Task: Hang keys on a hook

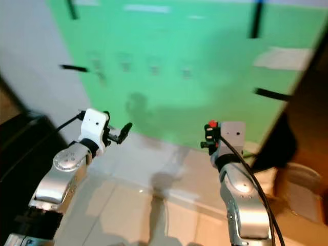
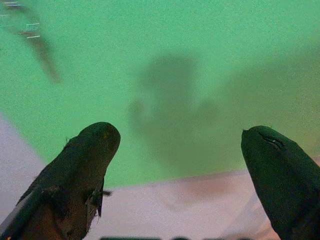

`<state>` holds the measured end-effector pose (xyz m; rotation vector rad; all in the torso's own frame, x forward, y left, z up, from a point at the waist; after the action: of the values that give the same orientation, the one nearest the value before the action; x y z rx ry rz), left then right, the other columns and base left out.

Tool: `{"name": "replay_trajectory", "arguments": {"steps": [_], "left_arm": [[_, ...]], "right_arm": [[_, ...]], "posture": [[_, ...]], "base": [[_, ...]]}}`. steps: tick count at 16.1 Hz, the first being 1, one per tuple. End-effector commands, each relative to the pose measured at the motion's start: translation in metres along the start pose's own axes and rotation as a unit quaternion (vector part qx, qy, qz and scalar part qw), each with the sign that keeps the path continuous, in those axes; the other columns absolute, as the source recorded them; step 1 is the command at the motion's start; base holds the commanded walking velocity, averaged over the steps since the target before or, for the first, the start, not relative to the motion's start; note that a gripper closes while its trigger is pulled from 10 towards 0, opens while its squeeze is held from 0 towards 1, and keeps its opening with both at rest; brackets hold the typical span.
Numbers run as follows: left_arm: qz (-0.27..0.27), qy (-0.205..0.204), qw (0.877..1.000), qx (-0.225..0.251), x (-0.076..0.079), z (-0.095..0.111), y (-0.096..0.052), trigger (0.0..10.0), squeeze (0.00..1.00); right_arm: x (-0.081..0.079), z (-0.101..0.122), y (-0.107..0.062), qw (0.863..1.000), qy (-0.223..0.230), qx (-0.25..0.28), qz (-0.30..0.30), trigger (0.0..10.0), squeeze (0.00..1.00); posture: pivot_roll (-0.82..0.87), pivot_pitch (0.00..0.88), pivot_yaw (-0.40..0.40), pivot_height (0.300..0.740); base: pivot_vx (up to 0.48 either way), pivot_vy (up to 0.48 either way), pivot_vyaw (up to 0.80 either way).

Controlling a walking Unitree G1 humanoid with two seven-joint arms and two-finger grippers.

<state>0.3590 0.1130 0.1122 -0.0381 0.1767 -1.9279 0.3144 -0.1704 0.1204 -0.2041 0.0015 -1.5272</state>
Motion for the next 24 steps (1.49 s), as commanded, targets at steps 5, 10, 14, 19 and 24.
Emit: {"name": "replay_trajectory", "arguments": {"steps": [5,10,14,19,24], "left_arm": [[0.005,0.002,1.000,0.002,-0.005,0.005,0.002,10.0,0.00],[0.010,-0.002,1.000,0.018,-0.010,0.017,0.004,10.0,0.00],[-0.003,-0.004,1.000,0.029,-0.006,0.022,0.005,10.0,0.00],[-0.012,-0.003,1.000,0.024,-0.003,0.020,0.005,10.0,0.00],[-0.017,0.002,1.000,0.020,-0.003,0.019,0.005,10.0,0.00]], "right_arm": [[-0.002,0.006,0.007,1.000,0.020,0.014,0.000,10.0,0.00],[-0.002,0.010,0.012,0.999,0.026,0.020,-0.001,10.0,0.00],[-0.003,0.017,0.013,0.999,0.001,0.032,0.005,10.0,0.00],[-0.006,0.018,0.016,0.999,-0.002,0.033,0.010,10.0,0.00],[-0.005,0.020,0.020,0.999,-0.002,0.037,0.006,10.0,0.00]], "posture": [[-0.08,0.000,0.073,0.740],[-0.07,0.000,0.076,0.740],[-0.08,0.000,0.089,0.740],[-0.08,0.000,0.094,0.740],[-0.08,0.000,0.103,0.740]], "base": [[0.000,0.328,0.00],[0.000,0.000,0.00],[0.136,0.000,0.00],[0.295,0.000,0.53],[0.299,0.000,0.00]]}}
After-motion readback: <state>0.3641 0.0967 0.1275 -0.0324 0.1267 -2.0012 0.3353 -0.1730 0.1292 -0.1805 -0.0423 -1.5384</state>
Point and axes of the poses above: a point about 5 cm out from each wrist's last joint towards the gripper, its own y axis pointing out of the wrist towards the gripper, its own z axis along the axis of the wrist's last joint, x = y × z, the point moved 6 cm from there along y, pointing out of the wrist towards the gripper, and after that the axes turned 7 degrees about -y, right-handed, at the moved point
